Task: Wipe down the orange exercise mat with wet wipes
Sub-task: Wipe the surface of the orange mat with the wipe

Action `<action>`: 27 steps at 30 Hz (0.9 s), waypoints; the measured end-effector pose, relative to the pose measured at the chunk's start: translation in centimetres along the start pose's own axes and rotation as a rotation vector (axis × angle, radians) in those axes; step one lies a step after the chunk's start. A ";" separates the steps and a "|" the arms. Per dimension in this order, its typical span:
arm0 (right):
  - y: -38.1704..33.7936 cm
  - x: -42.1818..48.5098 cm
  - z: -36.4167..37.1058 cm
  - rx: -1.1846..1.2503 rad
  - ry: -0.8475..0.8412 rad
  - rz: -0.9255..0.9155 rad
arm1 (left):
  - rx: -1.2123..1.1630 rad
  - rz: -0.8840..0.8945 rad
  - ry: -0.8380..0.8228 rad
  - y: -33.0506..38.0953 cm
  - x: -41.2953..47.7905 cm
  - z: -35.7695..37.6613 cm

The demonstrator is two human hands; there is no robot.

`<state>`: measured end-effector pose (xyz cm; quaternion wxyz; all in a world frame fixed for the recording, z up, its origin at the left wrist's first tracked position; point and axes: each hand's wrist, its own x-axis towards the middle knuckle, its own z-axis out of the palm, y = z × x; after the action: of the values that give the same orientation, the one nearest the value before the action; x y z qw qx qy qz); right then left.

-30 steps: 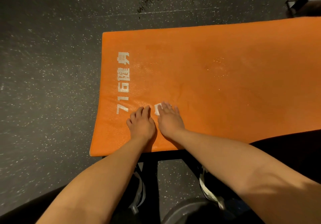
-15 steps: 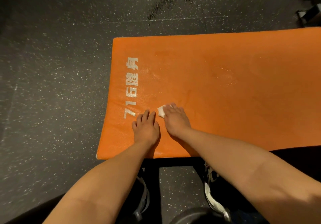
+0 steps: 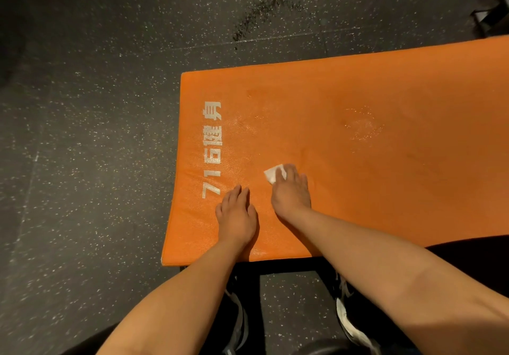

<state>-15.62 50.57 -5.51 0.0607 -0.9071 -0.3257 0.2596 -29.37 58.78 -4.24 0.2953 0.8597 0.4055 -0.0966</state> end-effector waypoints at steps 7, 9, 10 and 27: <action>-2.9 0.6 0.7 0.056 -0.178 -0.355 | -0.127 -0.063 0.092 -0.8 1.1 -0.7; -3.3 1.3 0.6 0.012 -0.233 -0.450 | -0.113 -0.078 0.094 -1.2 1.3 -0.8; -3.2 1.7 0.5 -0.014 -0.233 -0.460 | -0.092 -0.069 0.082 -1.3 1.3 -0.7; -1.8 3.4 0.8 -0.057 -0.124 -0.195 | -0.057 -0.060 0.013 -0.8 0.5 0.1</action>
<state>-14.86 54.02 -7.17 0.0396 -0.8546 -0.4228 0.2989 -29.67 59.42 -4.86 0.3143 0.8389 0.4355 -0.0883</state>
